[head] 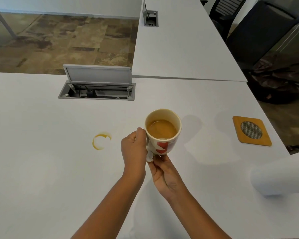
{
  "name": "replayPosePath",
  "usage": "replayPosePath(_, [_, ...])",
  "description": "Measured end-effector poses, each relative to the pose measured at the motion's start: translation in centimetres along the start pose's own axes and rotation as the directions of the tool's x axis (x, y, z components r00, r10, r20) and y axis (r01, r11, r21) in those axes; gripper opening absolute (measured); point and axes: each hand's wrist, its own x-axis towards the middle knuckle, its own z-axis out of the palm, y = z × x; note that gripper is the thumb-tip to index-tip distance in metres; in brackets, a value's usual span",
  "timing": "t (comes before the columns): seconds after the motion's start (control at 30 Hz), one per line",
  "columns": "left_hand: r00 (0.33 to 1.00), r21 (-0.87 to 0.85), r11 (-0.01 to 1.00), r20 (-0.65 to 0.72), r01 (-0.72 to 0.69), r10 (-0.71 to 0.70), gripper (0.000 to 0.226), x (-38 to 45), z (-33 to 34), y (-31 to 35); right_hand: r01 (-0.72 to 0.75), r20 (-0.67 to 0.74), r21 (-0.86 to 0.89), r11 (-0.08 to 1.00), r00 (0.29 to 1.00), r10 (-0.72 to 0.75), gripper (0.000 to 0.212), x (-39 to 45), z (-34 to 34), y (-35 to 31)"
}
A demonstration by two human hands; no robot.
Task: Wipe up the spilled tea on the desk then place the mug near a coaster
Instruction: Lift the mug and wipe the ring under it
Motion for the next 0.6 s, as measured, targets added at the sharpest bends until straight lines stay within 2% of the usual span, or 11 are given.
replayPosePath(0.1, [1.000, 0.031, 0.999, 0.012, -0.018, 0.018, 0.052, 0.0, -0.2, 0.1, -0.061, 0.034, 0.008, 0.998, 0.998, 0.061, 0.038, 1.0, 0.3, -0.5])
replayPosePath(0.27, [1.000, 0.046, 0.999, -0.004, 0.001, -0.001, 0.050, 0.2, -0.7, 0.2, -0.114, -0.036, 0.066, 0.991, 0.992, 0.117, 0.038, 2.2, 0.1, -1.4])
replayPosePath(0.37, [1.000, 0.044, 0.999, -0.009, 0.016, -0.016, 0.042, 0.3, -1.0, 0.4, -0.127, -0.080, 0.092, 0.988, 0.988, 0.135, 0.027, 2.9, 0.2, -1.7])
replayPosePath(0.47, [1.000, 0.025, 1.000, 0.002, 0.019, -0.019, 0.037, 0.4, -1.4, 0.5, -0.106, -0.106, 0.026, 0.994, 0.988, 0.108, 0.018, 3.6, 0.3, -2.3])
replayPosePath(0.6, [1.000, 0.021, 1.000, 0.001, 0.006, -0.006, 0.042, 0.5, -1.8, 0.3, -0.041, -0.031, -0.096, 0.995, 0.999, 0.038, 0.022, 3.8, 0.8, -4.0])
